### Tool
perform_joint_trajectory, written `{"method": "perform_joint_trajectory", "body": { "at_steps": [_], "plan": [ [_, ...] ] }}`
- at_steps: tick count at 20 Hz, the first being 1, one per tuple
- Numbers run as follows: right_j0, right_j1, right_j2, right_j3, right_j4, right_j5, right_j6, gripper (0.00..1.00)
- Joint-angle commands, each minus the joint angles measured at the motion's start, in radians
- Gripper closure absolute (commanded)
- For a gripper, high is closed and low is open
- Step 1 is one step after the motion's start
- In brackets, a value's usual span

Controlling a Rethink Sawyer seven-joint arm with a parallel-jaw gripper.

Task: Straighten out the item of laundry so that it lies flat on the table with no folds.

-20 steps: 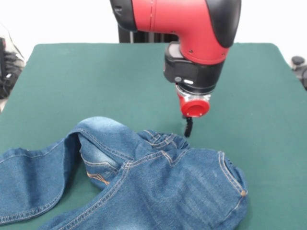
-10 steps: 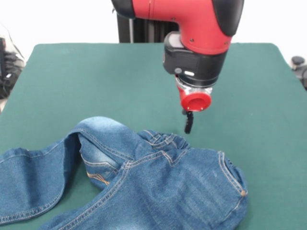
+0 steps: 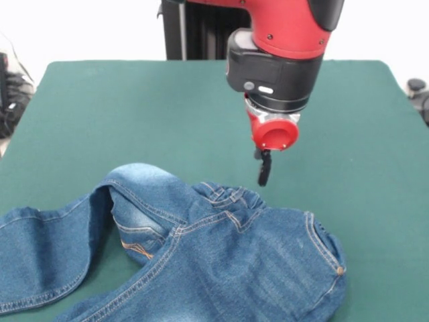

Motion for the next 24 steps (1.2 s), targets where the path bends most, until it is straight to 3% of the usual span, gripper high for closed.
{"method": "perform_joint_trajectory", "body": {
  "at_steps": [1, 24],
  "plan": [
    [0.011, 0.047, 0.091, -0.024, -0.002, 0.089, 0.165, 0.00],
    [0.035, 0.107, 0.028, -0.068, -0.041, 0.080, 0.211, 0.00]
  ]
}}
